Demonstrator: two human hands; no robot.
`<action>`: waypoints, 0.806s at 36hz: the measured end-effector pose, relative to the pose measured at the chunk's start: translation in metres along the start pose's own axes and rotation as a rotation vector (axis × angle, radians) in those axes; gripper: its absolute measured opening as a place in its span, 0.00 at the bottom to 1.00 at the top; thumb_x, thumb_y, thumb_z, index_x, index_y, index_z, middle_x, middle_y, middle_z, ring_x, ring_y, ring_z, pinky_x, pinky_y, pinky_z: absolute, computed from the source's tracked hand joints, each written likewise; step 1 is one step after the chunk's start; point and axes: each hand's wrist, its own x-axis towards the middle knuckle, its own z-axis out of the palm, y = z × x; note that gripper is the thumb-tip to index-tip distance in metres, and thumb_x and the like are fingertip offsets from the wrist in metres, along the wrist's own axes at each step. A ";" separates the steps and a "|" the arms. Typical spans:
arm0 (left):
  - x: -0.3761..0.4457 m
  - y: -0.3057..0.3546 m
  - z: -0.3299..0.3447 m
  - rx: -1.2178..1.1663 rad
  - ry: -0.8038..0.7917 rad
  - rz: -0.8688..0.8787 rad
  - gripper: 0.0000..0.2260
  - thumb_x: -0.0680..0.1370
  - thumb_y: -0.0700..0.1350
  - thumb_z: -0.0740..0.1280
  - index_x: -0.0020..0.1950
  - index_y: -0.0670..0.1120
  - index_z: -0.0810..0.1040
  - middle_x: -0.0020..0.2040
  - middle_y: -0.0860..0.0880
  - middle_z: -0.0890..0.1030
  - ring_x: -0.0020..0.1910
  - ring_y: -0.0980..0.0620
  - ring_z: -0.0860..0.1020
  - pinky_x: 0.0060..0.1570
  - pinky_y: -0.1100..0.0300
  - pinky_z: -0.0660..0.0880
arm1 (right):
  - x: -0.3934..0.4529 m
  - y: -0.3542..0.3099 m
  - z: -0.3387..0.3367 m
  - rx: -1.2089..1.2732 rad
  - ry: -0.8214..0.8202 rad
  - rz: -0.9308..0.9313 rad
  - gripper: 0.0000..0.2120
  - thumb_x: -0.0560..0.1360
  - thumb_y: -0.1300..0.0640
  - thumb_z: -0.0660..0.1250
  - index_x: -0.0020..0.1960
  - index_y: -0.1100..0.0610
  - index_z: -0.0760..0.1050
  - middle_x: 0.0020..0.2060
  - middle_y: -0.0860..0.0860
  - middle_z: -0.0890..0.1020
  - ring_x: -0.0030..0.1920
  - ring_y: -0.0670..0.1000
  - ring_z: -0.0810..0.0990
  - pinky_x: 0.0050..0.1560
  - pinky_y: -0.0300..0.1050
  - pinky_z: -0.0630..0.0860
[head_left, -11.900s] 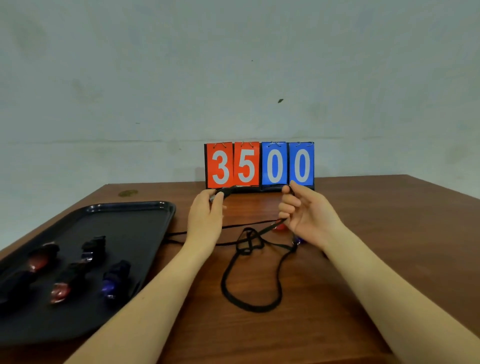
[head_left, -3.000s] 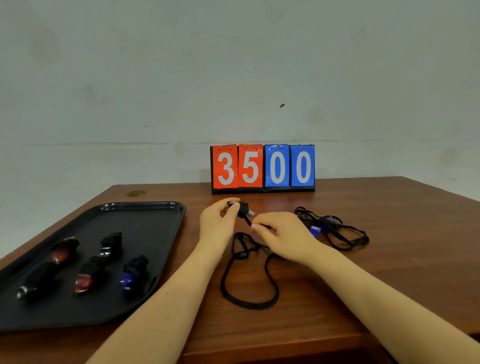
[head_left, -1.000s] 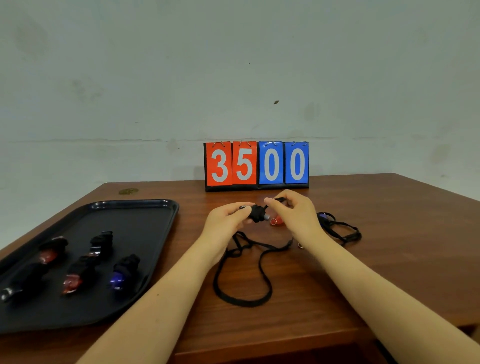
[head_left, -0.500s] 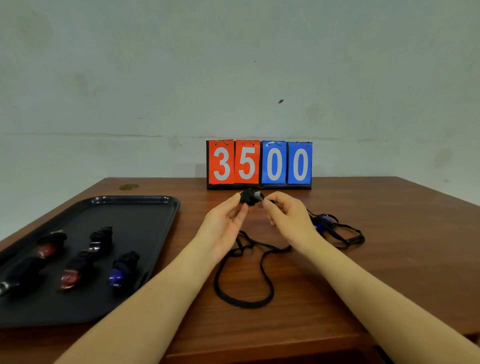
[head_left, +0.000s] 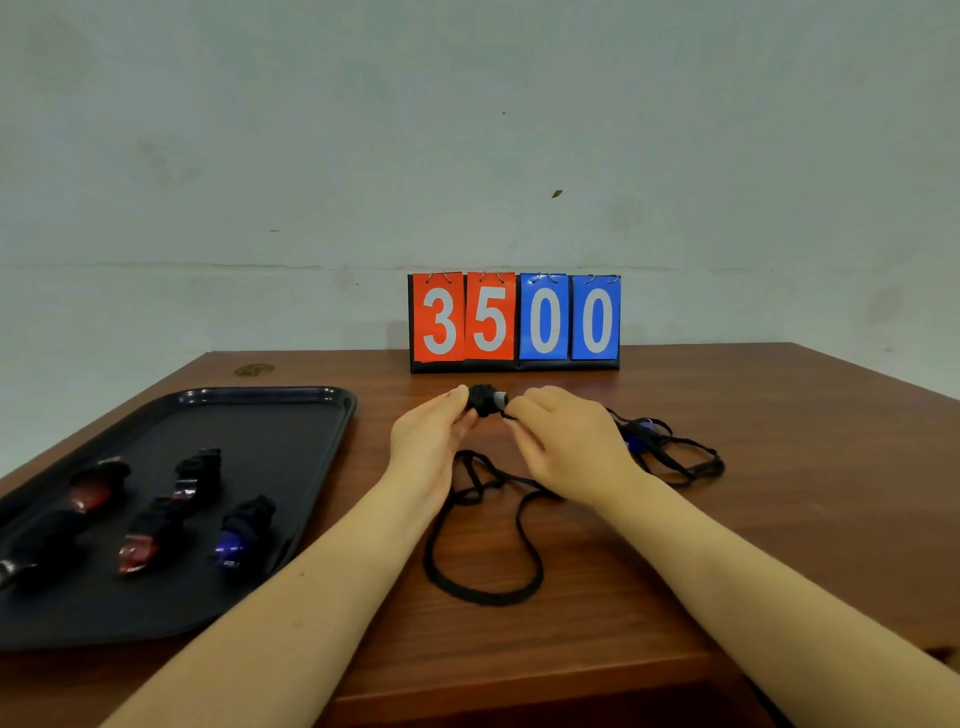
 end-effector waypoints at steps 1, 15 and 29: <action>0.001 -0.001 -0.001 0.032 0.004 0.015 0.13 0.78 0.37 0.67 0.62 0.38 0.76 0.51 0.43 0.80 0.49 0.51 0.80 0.54 0.58 0.77 | 0.000 -0.001 0.000 -0.022 0.004 -0.023 0.05 0.72 0.59 0.72 0.48 0.57 0.79 0.35 0.49 0.79 0.34 0.49 0.76 0.26 0.41 0.73; 0.006 -0.005 -0.008 0.284 -0.004 0.068 0.08 0.78 0.39 0.67 0.56 0.42 0.80 0.49 0.45 0.82 0.51 0.49 0.81 0.61 0.52 0.76 | -0.003 0.000 0.005 0.151 -0.010 -0.036 0.08 0.73 0.64 0.69 0.52 0.60 0.79 0.47 0.54 0.81 0.45 0.52 0.81 0.45 0.44 0.79; 0.004 -0.003 -0.002 0.565 -0.044 0.300 0.10 0.78 0.44 0.67 0.59 0.47 0.81 0.43 0.57 0.81 0.47 0.58 0.80 0.53 0.61 0.76 | -0.001 -0.002 0.007 0.208 0.062 0.199 0.05 0.75 0.62 0.69 0.50 0.58 0.77 0.45 0.52 0.80 0.43 0.49 0.79 0.43 0.35 0.74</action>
